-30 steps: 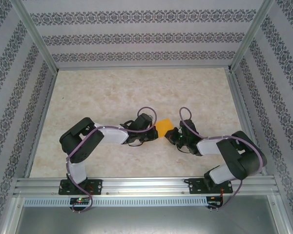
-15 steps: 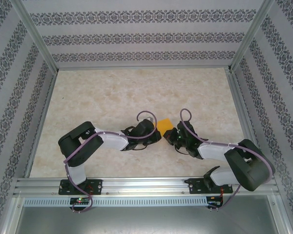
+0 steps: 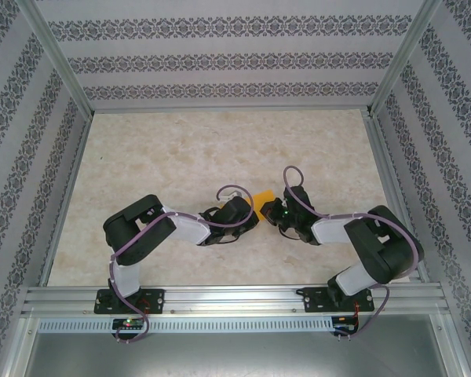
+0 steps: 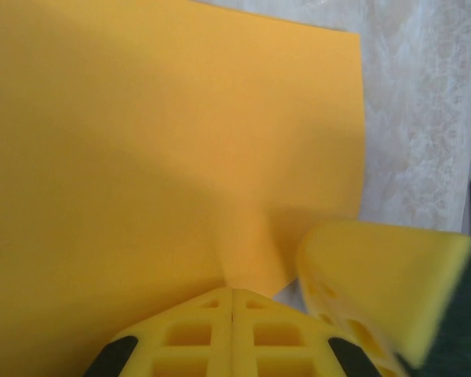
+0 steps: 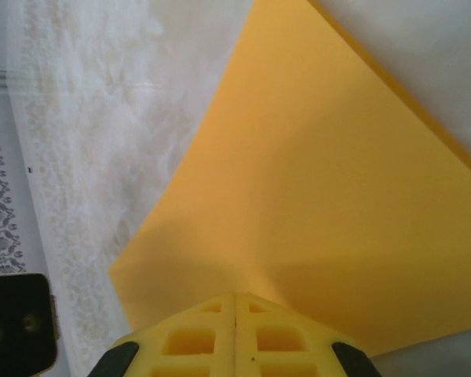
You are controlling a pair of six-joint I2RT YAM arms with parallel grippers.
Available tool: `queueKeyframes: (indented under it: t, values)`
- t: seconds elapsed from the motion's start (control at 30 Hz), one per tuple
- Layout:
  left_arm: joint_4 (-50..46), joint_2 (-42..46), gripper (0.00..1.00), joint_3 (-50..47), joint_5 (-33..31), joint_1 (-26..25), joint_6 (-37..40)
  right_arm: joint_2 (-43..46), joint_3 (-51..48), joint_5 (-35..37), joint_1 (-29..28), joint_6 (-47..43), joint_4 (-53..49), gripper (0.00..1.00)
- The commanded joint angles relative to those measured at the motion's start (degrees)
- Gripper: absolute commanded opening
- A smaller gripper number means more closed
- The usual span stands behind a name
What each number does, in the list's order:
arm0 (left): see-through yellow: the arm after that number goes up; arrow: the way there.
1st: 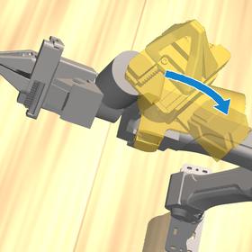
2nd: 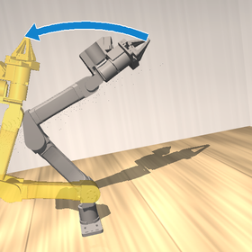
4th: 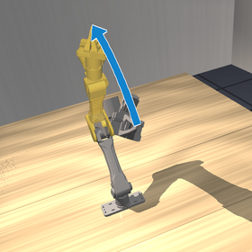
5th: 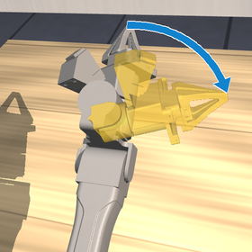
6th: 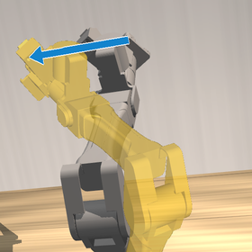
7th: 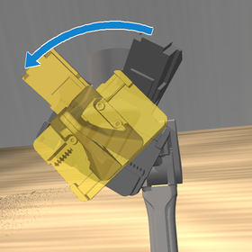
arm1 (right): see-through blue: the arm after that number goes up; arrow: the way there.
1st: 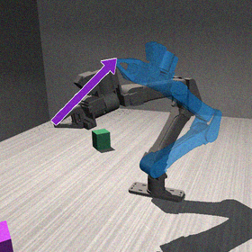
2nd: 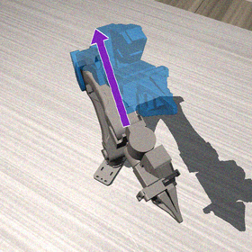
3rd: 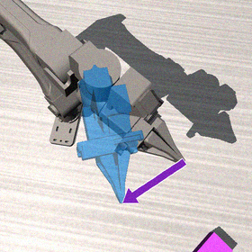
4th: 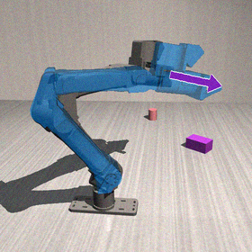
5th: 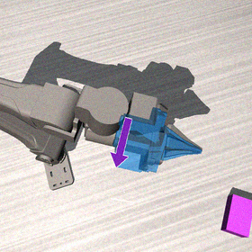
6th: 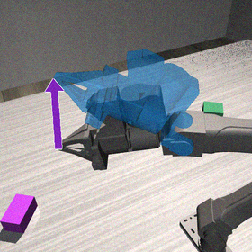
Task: Fold a paper plane with a square sheet of paper (pick it up from the middle)
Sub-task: First fold in half a square sheet of paper at the center of the table.
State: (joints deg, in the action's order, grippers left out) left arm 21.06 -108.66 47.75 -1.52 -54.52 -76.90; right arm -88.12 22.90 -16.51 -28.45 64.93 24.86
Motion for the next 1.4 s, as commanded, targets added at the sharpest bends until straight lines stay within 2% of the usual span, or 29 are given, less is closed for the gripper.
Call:
queueKeyframes:
  t: [0.0, 0.27, 0.87, 1.07, 1.37]
  values:
    - [0.85, -1.22, 0.00, -1.43, -2.69, -0.67, -2.71, -2.06, 0.81, -1.70, 0.23, -1.35, 3.68, 0.00]
    - [-2.08, 0.03, 0.00, -2.41, -3.85, -0.52, -3.08, -5.50, -1.51, -1.11, 1.52, -1.83, 2.51, 0.00]
    - [-12.80, 10.41, 0.00, -11.65, -10.42, 0.47, -8.43, -9.66, -1.62, 0.68, 3.53, -1.47, -0.84, 0.00]
    - [-14.33, 12.09, 0.00, -14.22, -10.77, 0.47, -10.38, -10.17, -1.71, 0.78, 3.84, -1.36, -0.62, 0.00]
    - [-15.63, 16.18, 0.00, -17.75, -13.05, 0.62, -9.41, -10.16, -2.07, 1.18, 4.19, -1.83, -0.33, 0.00]
